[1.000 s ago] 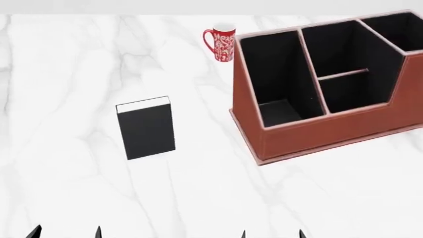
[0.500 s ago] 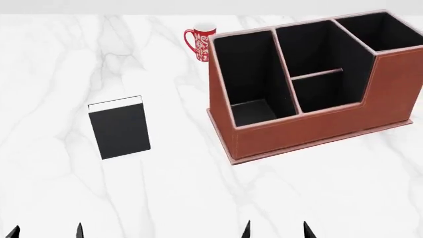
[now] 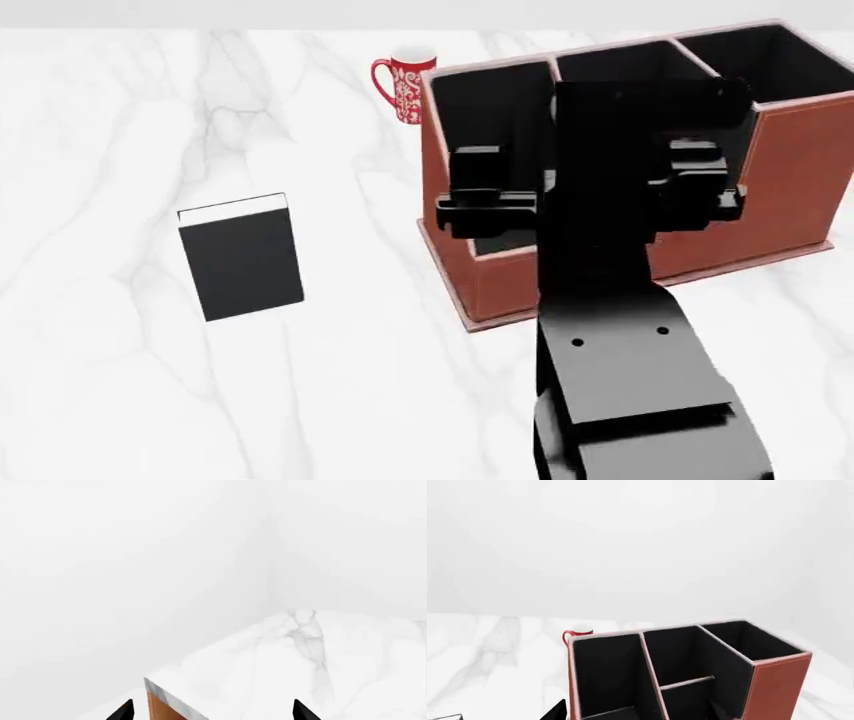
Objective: Pick up the book and place it in the right compartment of the caddy.
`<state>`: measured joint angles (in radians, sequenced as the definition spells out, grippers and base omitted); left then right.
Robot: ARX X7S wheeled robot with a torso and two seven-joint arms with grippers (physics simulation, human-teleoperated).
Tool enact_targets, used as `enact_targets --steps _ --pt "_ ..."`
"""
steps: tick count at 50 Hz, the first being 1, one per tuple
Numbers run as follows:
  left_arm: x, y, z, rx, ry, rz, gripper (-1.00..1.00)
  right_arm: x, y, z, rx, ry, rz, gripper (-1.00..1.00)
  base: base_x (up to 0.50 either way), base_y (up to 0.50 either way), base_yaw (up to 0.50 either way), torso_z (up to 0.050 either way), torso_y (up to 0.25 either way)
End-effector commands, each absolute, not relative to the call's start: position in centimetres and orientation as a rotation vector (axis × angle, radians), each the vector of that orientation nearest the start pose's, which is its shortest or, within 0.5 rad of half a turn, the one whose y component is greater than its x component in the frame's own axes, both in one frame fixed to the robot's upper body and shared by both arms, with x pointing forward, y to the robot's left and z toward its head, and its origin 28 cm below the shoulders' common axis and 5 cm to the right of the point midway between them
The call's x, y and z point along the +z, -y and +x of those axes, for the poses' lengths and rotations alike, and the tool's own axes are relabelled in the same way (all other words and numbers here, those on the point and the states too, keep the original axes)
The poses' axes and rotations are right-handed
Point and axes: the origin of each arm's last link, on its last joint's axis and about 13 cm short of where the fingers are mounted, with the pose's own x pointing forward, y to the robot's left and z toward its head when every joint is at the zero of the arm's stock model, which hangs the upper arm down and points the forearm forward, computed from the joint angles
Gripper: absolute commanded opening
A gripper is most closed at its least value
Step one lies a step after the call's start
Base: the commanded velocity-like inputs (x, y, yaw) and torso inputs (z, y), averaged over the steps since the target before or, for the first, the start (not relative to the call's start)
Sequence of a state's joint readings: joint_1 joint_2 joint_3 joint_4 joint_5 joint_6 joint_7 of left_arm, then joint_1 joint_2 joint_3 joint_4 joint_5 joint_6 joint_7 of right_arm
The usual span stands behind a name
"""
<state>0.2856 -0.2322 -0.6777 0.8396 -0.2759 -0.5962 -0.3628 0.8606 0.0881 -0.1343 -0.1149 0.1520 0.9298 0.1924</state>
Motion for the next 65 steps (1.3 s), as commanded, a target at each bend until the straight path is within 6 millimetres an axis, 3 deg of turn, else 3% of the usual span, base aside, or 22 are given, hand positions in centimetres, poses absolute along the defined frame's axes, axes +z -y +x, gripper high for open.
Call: enact_targets --steps 1,45,65 --pt "16.2 -34.6 6.1 0.946 0.156 0.220 1.00 30.1 8.5 34.6 -0.035 0.043 -0.054 1.00 0.00 0.00 0.00 0.000 0.000" --pt "16.0 -34.6 5.4 0.948 0.165 0.222 1.00 31.6 8.2 34.7 0.017 0.056 -0.072 1.00 0.47 0.00 0.00 0.000 0.001" --pt "15.8 -34.6 5.2 0.950 0.165 0.219 1.00 31.2 7.9 34.7 0.035 0.047 -0.088 1.00 0.50 0.00 0.00 0.000 0.001"
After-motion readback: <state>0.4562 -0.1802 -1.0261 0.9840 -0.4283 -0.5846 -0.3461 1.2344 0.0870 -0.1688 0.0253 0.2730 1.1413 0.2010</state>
